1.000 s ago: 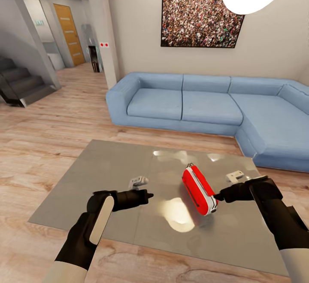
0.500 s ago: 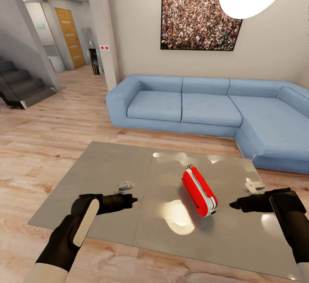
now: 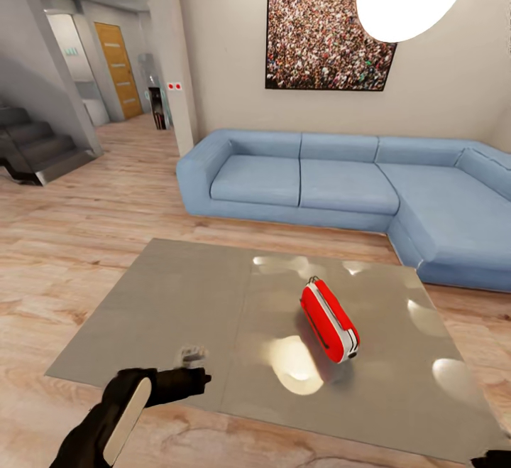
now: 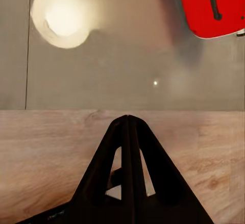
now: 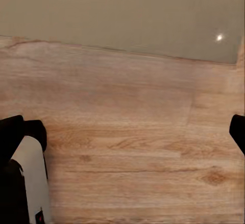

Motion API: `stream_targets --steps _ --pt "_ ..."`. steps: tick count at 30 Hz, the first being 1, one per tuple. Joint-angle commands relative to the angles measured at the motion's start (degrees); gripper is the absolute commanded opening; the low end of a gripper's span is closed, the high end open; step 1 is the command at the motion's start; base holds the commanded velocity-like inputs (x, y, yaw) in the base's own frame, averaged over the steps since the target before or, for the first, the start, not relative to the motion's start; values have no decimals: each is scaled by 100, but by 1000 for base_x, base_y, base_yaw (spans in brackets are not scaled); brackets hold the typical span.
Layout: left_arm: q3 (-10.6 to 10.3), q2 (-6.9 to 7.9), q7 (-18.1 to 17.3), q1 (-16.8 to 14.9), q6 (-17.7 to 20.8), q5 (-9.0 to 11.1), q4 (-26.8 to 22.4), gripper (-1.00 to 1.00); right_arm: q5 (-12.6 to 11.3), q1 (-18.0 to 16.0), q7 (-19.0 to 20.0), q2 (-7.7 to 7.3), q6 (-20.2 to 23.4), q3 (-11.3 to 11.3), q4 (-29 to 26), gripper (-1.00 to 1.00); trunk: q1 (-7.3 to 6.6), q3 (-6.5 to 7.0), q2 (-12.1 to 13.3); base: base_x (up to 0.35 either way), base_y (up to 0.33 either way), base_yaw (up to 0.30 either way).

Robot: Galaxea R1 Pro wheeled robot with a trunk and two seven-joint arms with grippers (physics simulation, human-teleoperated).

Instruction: Turn on the radio receiver that's on the table in the living room.

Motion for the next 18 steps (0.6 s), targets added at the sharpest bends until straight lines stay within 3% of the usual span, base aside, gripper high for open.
stream_targets --steps 1,6,7,8,11,13,16,18 --pt "1 7 -6 38 -238 8 232 -100 1 92 0 2 -192 -142 182 100 0 10 0 0 0 0" --pt "-16 21 -4 94 -928 6 1341 -100 169 228 -49 -1 -1122 -728 1241 100 0 54 0 0 0 0" --pt "-21 19 -1 98 -1073 5 1593 -100 286 238 -94 0 -1382 -879 1539 100 0 62 0 0 0 0" --pt "-32 8 1 102 -1371 11 2055 -100 538 248 -235 3 -1894 -1194 2121 100 0 71 0 0 0 0" --pt "-37 -2 7 104 -1714 12 2652 -100 779 253 -467 4 -2449 -1520 2858 100 0 97 0 0 0 0" --pt "-40 -3 9 104 -1835 10 2899 -100 852 254 -599 1 -2641 -1591 3183 100 0 115 0 0 0 0" --pt "-58 -10 12 108 -2133 9 3512 -100 975 255 -1137 -6 -3094 -1677 4067 100 0 141 0 0 0 0" --pt "-142 -26 16 107 -2440 7 4007 -100 1012 255 -1764 -22 -3517 -1702 4871 100 0 159 0 0 0 0"
